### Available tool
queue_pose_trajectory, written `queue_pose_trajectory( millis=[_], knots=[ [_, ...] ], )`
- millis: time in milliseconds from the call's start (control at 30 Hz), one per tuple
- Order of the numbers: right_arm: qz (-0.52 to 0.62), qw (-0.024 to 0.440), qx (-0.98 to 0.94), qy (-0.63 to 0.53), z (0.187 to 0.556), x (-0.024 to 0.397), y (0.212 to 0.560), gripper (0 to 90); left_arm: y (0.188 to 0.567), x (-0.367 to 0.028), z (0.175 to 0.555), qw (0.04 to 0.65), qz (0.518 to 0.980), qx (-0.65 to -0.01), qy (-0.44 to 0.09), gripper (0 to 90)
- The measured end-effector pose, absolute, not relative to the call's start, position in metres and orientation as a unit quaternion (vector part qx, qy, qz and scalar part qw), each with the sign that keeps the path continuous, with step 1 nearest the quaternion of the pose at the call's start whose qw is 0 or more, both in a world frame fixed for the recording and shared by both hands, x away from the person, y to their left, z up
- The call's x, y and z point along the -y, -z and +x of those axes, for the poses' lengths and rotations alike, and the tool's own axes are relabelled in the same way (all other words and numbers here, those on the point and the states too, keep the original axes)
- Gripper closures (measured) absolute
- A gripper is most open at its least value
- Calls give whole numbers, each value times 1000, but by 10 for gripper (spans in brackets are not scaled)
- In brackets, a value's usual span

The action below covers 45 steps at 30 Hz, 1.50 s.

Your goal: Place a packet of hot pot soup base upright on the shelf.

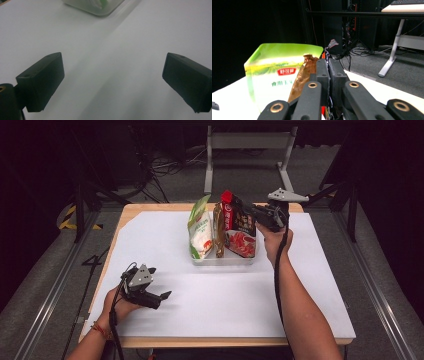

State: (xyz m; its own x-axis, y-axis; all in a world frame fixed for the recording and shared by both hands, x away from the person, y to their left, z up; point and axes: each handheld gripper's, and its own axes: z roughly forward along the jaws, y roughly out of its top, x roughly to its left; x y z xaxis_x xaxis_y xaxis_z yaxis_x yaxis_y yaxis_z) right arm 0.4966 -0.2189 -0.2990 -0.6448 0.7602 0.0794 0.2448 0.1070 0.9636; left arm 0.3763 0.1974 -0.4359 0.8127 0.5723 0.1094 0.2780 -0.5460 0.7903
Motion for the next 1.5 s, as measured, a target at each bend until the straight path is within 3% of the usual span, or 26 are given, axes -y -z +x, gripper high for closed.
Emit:
queue_pose_trajectory(
  millis=[600,1500],
  knots=[
    [345,221,-719,-561,488,238,310,852,435,-195,376,405,863,-239,-184,54],
    [344,259,-745,-509,480,241,298,762,437,-194,376,388,872,-230,-192,69]
  ],
)
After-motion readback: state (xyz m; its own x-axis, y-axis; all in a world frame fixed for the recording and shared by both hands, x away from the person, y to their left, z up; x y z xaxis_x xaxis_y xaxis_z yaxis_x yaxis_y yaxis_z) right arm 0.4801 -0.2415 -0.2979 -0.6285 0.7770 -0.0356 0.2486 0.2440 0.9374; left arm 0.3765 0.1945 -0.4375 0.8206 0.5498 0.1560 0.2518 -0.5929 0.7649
